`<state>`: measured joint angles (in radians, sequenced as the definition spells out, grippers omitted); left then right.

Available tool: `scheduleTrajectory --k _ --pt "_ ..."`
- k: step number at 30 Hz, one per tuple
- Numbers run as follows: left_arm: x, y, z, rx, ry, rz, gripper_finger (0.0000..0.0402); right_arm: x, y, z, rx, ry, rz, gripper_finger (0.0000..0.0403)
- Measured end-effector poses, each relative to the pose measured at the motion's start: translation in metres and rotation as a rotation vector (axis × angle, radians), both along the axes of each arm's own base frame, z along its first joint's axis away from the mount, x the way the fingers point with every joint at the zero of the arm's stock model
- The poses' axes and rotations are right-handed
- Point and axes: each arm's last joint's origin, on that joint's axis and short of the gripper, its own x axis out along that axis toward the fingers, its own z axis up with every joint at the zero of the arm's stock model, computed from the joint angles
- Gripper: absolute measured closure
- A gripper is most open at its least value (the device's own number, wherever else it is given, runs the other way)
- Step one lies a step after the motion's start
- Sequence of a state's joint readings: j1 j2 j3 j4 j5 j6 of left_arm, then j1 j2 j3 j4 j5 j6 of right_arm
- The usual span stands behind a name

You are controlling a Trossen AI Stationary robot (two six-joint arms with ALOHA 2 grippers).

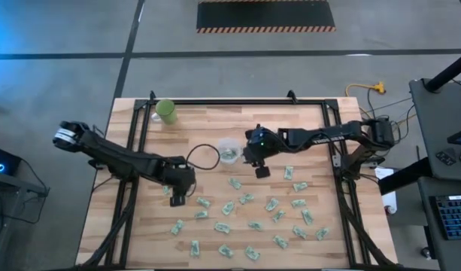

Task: Pick and place Stevia / Truvia into bins
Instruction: Put the green stevia packet into the transparent container

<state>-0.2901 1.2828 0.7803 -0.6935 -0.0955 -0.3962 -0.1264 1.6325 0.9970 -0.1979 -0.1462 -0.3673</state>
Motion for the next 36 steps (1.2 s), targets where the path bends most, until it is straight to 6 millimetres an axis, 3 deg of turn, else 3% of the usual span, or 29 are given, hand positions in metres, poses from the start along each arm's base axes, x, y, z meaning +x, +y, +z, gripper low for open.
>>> scheduleTrajectory --k 6,15,36 --pt "-0.003 -0.001 -0.01 -0.02 0.106 0.027 0.0235 -0.004 0.01 -0.004 0.051 0.056 0.063 0.0296" --pt "-0.001 -0.002 -0.01 -0.024 0.09 0.024 0.0235 -0.005 0.013 -0.005 0.056 0.062 0.074 0.0312" --pt "-0.011 0.0 -0.042 -0.062 0.068 0.04 0.0235 -0.006 0.013 -0.006 0.072 0.071 0.06 0.0324"
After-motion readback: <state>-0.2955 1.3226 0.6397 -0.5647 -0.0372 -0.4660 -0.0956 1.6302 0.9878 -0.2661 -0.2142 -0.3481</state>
